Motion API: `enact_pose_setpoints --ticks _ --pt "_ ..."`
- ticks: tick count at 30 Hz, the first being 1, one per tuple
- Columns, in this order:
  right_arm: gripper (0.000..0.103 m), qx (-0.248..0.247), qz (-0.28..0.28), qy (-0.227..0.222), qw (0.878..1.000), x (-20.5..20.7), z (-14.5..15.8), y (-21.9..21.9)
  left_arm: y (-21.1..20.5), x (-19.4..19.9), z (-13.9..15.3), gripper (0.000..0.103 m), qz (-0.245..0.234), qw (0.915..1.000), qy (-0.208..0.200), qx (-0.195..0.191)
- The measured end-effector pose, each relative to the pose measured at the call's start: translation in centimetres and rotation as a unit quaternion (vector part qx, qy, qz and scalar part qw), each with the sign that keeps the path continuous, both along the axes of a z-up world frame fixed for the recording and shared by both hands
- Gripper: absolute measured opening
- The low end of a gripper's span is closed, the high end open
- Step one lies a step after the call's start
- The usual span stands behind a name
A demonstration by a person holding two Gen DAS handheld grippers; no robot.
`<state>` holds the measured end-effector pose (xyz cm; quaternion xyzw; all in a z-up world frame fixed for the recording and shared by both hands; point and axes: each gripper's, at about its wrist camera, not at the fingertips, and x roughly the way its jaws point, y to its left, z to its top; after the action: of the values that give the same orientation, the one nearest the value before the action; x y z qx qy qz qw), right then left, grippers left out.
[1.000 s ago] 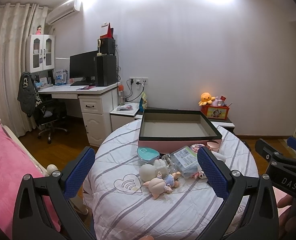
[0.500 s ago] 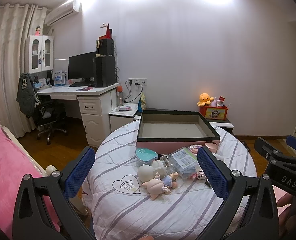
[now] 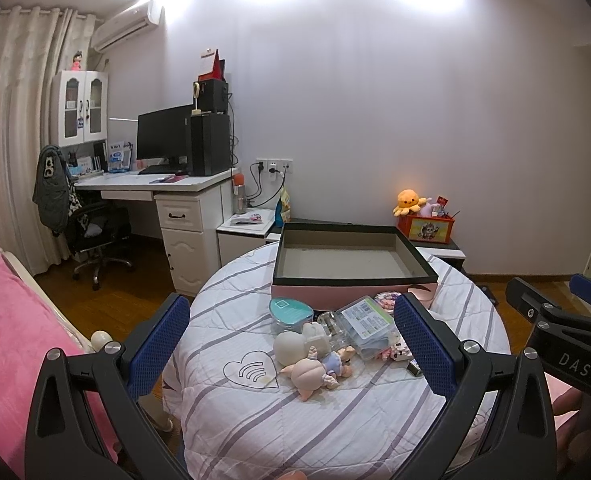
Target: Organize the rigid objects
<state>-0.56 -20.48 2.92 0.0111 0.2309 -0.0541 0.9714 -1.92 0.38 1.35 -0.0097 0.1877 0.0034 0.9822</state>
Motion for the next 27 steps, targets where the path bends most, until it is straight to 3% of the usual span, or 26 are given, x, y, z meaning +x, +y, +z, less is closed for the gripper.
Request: enact_pose_setpoints --ticks 19,27 --pt "0.103 -0.002 0.002 0.001 1.0 0.0 0.0 -0.1 -0.5 0.0 0.4 0.103 -0.002 1.0 -0.003 -0.001" --pt "0.103 0.003 0.004 0.028 1.0 1.6 -2.2 -1.0 -0.9 1.6 -1.3 0.103 -0.002 0.9998 0.02 -0.001"
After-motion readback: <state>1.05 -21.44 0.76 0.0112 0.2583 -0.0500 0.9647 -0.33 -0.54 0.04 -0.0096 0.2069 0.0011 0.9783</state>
